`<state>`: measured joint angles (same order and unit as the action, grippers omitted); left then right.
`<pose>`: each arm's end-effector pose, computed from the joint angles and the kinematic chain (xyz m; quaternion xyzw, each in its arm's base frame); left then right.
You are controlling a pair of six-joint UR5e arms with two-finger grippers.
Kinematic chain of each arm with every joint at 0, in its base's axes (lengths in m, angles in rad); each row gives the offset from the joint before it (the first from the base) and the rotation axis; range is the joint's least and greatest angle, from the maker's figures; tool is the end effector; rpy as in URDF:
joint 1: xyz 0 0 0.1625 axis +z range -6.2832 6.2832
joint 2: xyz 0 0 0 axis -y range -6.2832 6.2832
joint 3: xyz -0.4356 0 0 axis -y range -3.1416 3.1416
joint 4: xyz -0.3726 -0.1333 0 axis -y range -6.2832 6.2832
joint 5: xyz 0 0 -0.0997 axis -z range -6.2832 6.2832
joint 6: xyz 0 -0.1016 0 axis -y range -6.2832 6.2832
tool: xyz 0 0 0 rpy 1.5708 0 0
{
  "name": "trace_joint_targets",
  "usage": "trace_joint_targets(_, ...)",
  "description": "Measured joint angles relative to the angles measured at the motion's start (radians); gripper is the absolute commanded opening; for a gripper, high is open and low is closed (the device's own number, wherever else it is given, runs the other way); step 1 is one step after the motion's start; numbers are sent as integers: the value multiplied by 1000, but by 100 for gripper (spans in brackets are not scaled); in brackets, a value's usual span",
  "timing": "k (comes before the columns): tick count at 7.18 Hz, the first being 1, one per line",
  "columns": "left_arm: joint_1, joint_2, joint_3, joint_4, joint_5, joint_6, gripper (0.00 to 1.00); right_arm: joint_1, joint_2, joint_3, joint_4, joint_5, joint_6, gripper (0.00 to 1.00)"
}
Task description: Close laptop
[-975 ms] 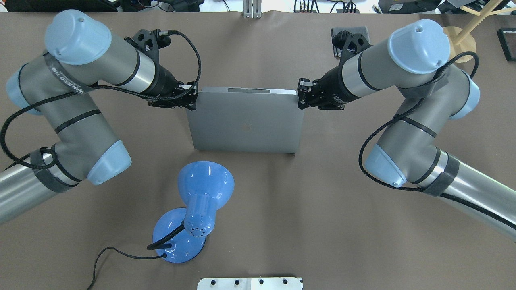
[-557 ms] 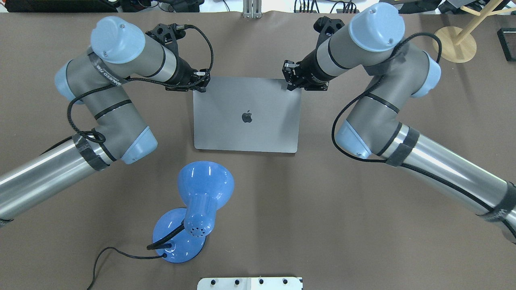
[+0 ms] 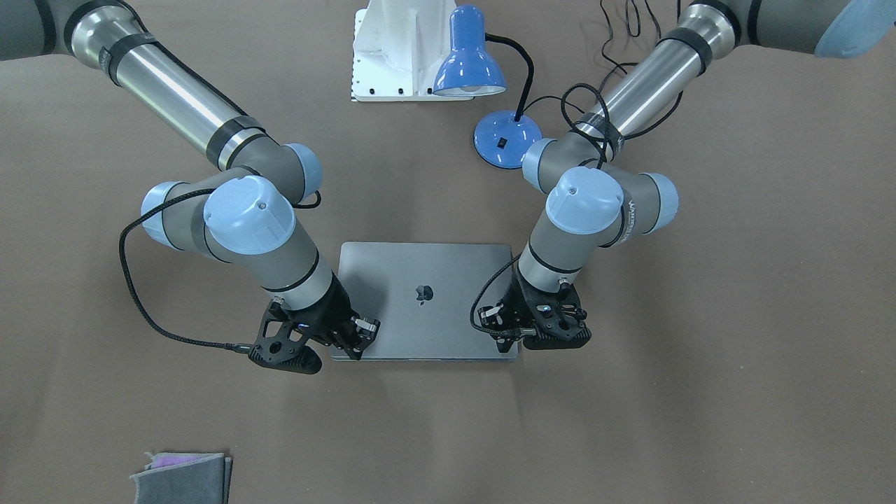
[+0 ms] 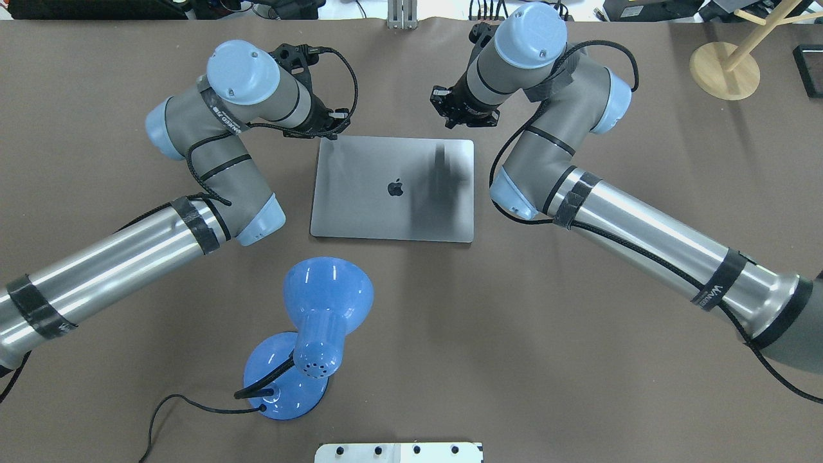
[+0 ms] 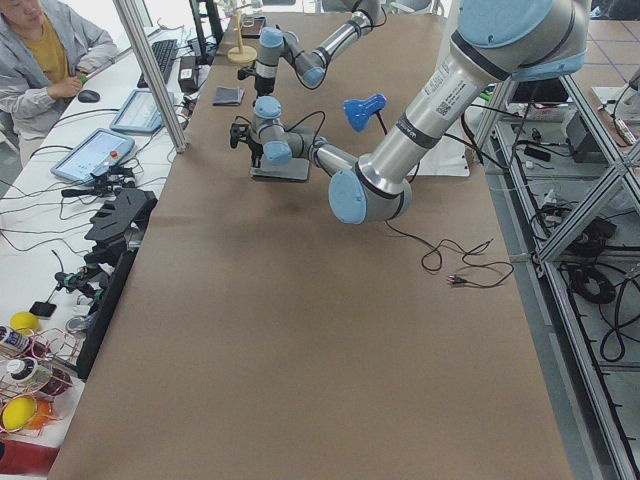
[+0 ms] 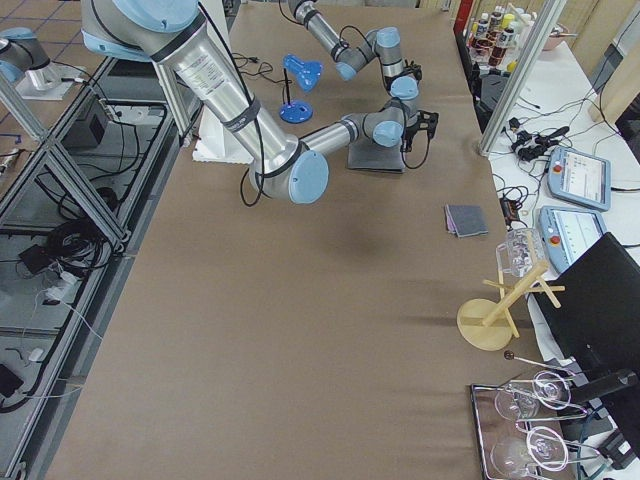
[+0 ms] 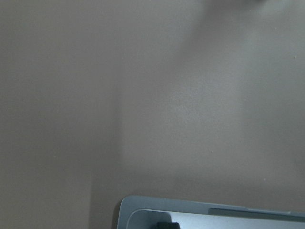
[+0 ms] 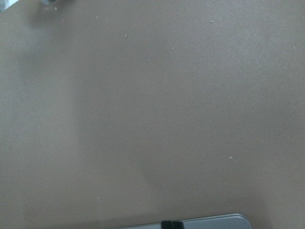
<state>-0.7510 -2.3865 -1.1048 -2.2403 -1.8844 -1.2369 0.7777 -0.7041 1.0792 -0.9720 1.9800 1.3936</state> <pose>0.5166 -0.6217 0.2991 0.1320 0.4830 -0.1040 0.8593 -0.5133 -0.6358 0.2779 0.0511 -0.4894 0.1651 0.8547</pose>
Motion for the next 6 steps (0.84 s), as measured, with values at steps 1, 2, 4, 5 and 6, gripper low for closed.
trace_joint_targets(1,0,-8,18,-6,1,4,0,-11,10,-31,10,-9,-1,0)
trace_joint_targets(2,1,-18,37,-8,2,6,0,-27,13,-52,14,-25,-2,0)
trace_joint_targets(4,1,-35,54,-11,0,6,63,-40,13,-59,16,-33,-6,99)
trace_joint_targets(5,-5,-30,32,-12,-1,6,98,-29,3,-36,12,-16,-17,100)
trace_joint_targets(6,-21,4,-24,-4,-7,10,98,5,-20,14,-5,35,-30,100)
